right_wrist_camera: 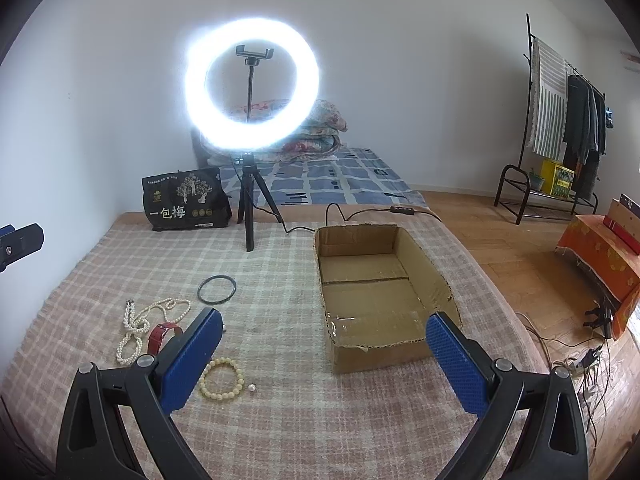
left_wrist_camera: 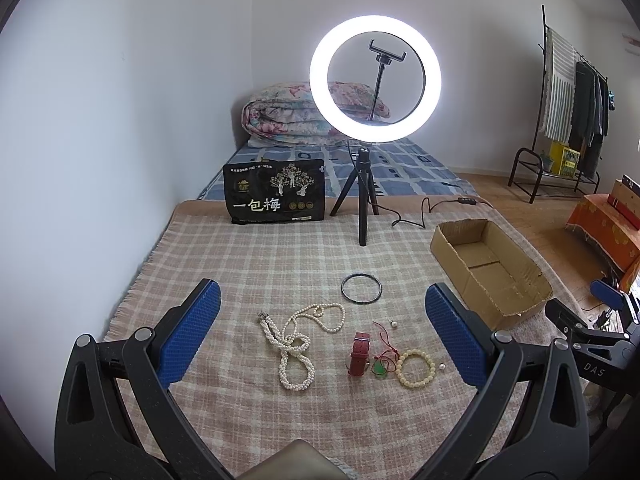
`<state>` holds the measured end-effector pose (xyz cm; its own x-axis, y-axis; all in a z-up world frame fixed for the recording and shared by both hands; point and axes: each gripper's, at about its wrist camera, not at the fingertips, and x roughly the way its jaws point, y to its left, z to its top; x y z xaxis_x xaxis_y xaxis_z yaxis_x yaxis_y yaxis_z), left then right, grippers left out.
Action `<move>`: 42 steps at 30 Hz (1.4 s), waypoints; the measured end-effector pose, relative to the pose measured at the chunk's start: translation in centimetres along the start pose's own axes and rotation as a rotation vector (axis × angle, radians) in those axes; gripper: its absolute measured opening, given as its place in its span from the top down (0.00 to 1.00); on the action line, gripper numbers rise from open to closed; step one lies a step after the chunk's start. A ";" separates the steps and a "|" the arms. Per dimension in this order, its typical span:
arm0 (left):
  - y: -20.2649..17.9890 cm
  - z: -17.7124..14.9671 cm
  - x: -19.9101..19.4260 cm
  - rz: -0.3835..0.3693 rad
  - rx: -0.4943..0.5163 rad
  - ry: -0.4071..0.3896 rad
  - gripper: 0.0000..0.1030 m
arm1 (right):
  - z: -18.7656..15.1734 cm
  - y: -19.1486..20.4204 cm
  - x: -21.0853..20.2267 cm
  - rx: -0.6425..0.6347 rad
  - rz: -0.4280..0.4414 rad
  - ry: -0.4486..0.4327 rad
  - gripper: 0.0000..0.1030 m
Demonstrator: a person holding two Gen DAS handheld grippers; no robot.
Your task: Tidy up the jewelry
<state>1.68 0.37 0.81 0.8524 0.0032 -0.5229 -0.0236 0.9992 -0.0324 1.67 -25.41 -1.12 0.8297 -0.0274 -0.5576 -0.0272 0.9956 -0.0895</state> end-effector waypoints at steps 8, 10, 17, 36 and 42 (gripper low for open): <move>-0.8 -0.3 -0.6 -0.003 0.003 -0.002 0.00 | 0.0 0.0 0.0 0.000 0.001 0.000 0.00; -0.8 -0.6 -0.7 -0.003 0.006 -0.004 0.00 | 0.0 0.0 0.0 0.000 0.002 0.000 0.00; -0.8 -0.6 -0.8 -0.003 0.006 -0.005 0.00 | 0.0 0.1 0.1 -0.002 0.004 0.001 0.00; -0.8 -0.7 -0.8 -0.004 0.006 -0.005 0.00 | -0.1 0.2 0.1 -0.003 0.013 0.008 0.00; -0.8 -0.7 -0.8 -0.003 0.005 -0.006 0.00 | -0.2 0.3 0.2 0.000 0.018 0.014 0.00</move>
<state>0.67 -0.44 0.65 0.8554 0.0002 -0.5180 -0.0184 0.9994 -0.0301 1.75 -25.14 -1.43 0.8213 -0.0105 -0.5704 -0.0426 0.9959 -0.0796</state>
